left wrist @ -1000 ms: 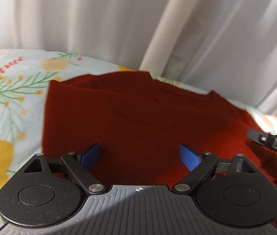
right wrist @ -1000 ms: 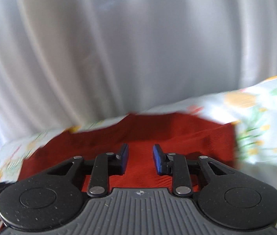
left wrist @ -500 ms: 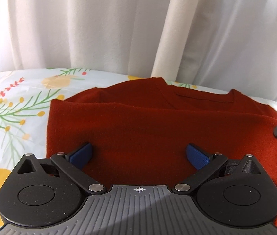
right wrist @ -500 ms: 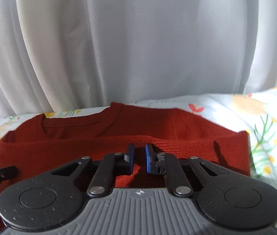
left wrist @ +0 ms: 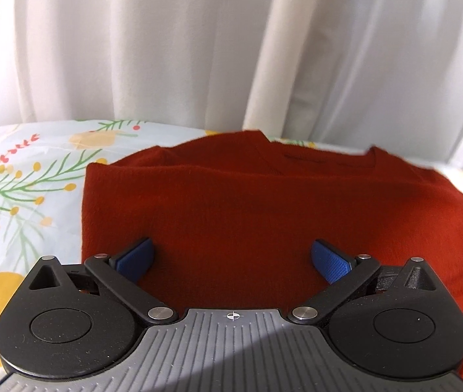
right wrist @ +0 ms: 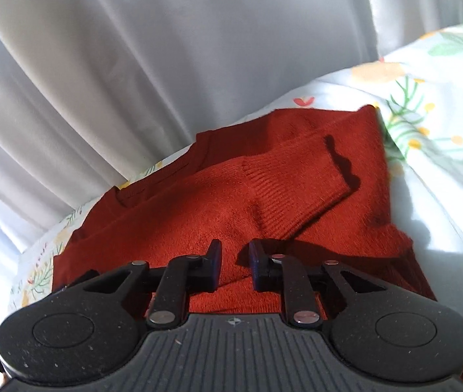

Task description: Fold small clothes

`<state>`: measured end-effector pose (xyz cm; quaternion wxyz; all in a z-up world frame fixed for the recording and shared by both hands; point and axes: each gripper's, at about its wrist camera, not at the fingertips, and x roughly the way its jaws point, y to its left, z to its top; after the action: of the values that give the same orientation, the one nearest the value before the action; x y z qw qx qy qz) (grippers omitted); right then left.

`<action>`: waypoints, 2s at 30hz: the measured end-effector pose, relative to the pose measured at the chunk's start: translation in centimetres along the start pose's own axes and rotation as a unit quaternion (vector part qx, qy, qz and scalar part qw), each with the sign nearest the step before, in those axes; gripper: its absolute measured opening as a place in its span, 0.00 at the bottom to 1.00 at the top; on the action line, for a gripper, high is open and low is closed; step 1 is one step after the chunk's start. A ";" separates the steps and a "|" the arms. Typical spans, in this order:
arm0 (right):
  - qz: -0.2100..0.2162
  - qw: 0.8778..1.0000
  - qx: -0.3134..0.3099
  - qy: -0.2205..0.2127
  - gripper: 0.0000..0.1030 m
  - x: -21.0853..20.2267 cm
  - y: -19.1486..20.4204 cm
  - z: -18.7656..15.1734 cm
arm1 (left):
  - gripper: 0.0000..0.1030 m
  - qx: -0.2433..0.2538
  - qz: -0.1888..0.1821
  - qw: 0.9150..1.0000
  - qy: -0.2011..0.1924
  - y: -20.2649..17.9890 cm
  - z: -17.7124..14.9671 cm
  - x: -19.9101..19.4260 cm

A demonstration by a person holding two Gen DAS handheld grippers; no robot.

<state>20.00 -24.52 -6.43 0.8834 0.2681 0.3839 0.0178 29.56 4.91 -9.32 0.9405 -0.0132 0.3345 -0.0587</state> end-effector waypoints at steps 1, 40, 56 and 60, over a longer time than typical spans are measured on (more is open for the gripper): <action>-0.006 1.000 -0.015 0.000 0.15 -0.2 0.2 -0.4 | 1.00 0.006 0.002 1.000 0.001 -0.1 -0.2 -0.2; 0.002 0.989 -0.072 0.126 0.30 -21.4 -8.4 -14.2 | 0.31 -0.191 0.003 0.961 0.201 7.0 -14.7 -25.3; 0.063 0.990 0.019 0.122 0.04 -21.9 -9.5 -12.9 | 0.08 -0.249 -0.062 0.958 0.125 7.3 -11.8 -26.3; 0.115 0.988 0.056 0.082 0.04 -22.1 -9.1 -10.6 | 0.08 -0.262 -0.093 0.958 0.074 7.8 -8.3 -25.6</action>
<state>-4.47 -32.66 -2.07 0.8244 0.3574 0.4222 0.1200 5.38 15.82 -0.16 0.8668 -0.2862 0.4043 -0.0569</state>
